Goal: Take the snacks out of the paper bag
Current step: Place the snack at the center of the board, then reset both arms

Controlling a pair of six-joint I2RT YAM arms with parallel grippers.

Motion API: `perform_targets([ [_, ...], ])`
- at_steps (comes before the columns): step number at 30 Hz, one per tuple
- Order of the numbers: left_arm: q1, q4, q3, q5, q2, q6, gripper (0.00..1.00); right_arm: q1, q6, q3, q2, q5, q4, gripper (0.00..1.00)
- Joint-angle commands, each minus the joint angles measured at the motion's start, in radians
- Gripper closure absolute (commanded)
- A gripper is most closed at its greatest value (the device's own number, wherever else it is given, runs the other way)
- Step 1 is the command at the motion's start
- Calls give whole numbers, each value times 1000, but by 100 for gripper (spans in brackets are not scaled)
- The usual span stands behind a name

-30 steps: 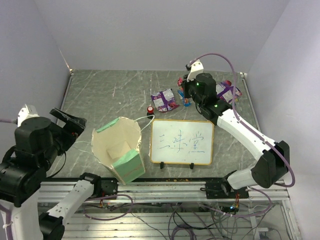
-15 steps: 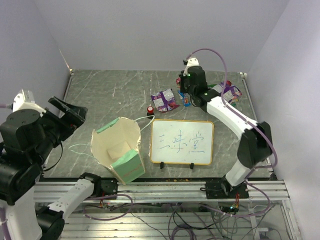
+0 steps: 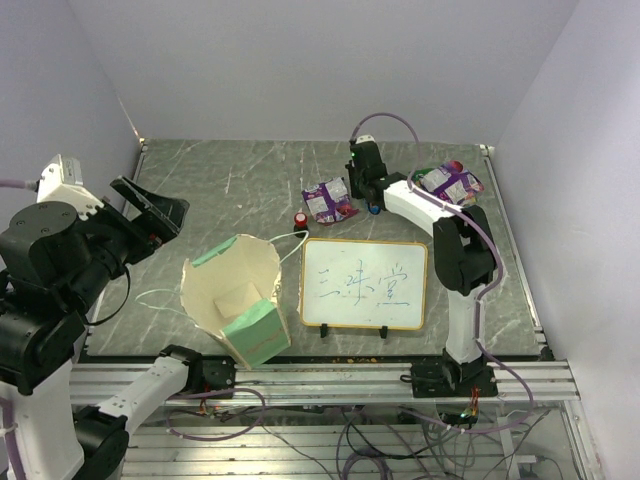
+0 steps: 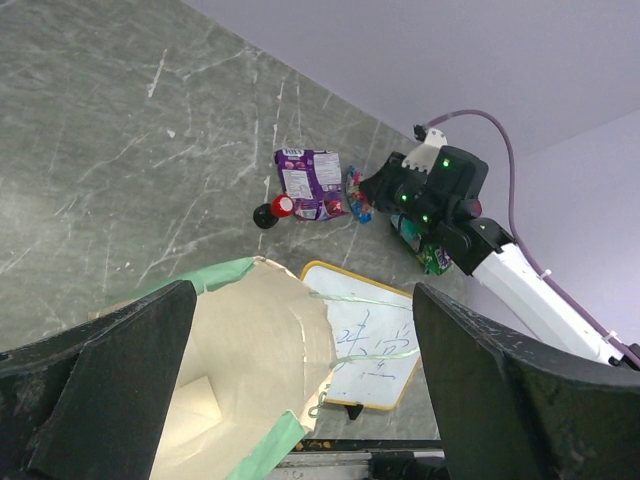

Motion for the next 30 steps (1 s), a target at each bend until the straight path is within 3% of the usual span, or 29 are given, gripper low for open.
perform_targets([
  [1, -11, 69, 64, 33, 47, 40, 0, -6, 3, 46, -51, 4, -78, 11],
  [3, -11, 75, 80, 19, 58, 36, 1, -1, 33, 55, -111, 24, -138, 0],
  [6, -11, 96, 69, -4, 54, 22, 1, 11, 88, 120, -215, 58, -301, 0],
  [11, -11, 150, 28, 5, 36, -4, 1, 19, 103, 115, -472, -33, -475, 0],
  [16, -11, 181, 42, 23, 38, -1, 1, 22, 81, 15, -812, -147, -449, 0],
  [21, -11, 163, 72, 51, 42, 3, 0, 22, 133, 37, -1060, -213, -403, 0],
  [26, -11, 167, 61, 42, 16, -7, 0, 22, 221, 227, -1071, -137, -553, 0],
  [30, -11, 178, 53, 35, -2, -9, 0, 22, 236, 276, -1073, -90, -622, 0],
])
